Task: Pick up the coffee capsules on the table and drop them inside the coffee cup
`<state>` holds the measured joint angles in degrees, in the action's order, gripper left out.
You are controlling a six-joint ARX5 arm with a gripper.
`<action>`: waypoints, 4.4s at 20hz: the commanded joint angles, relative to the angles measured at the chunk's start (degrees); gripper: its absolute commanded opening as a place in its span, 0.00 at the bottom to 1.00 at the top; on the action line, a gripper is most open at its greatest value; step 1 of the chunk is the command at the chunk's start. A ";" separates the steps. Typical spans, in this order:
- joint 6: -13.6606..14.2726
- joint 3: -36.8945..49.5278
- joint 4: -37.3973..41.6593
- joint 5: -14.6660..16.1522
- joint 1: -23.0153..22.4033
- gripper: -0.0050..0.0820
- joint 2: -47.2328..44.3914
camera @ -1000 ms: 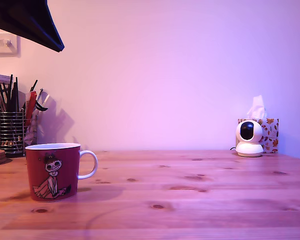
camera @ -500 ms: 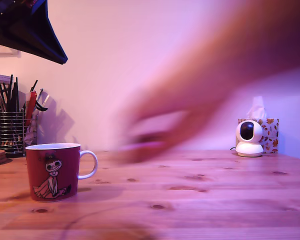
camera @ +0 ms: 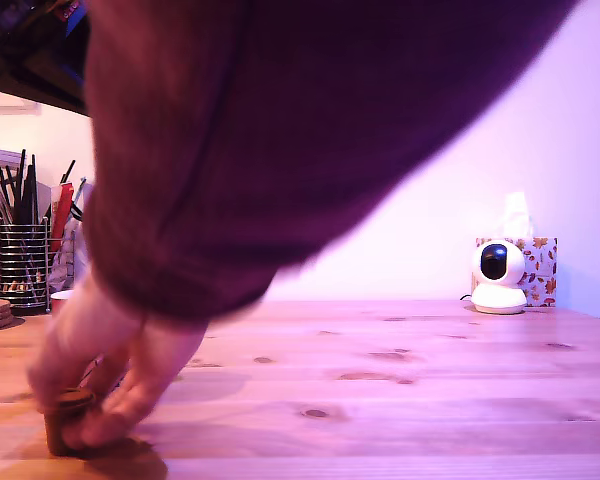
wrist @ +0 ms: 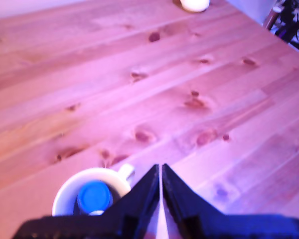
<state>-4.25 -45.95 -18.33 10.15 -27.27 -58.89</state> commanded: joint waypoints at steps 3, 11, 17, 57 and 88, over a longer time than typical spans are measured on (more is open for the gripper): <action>0.26 6.34 0.55 -0.09 0.15 0.03 5.75; -1.66 16.83 1.57 0.20 0.13 0.03 23.39; -3.48 18.27 -7.87 1.90 0.09 0.03 33.62; -18.95 12.07 -17.16 -0.81 -7.52 0.82 4.04; -17.11 9.79 -2.60 -9.55 -8.39 0.61 -23.19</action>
<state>-21.93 -35.90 -21.28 0.51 -35.48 -81.54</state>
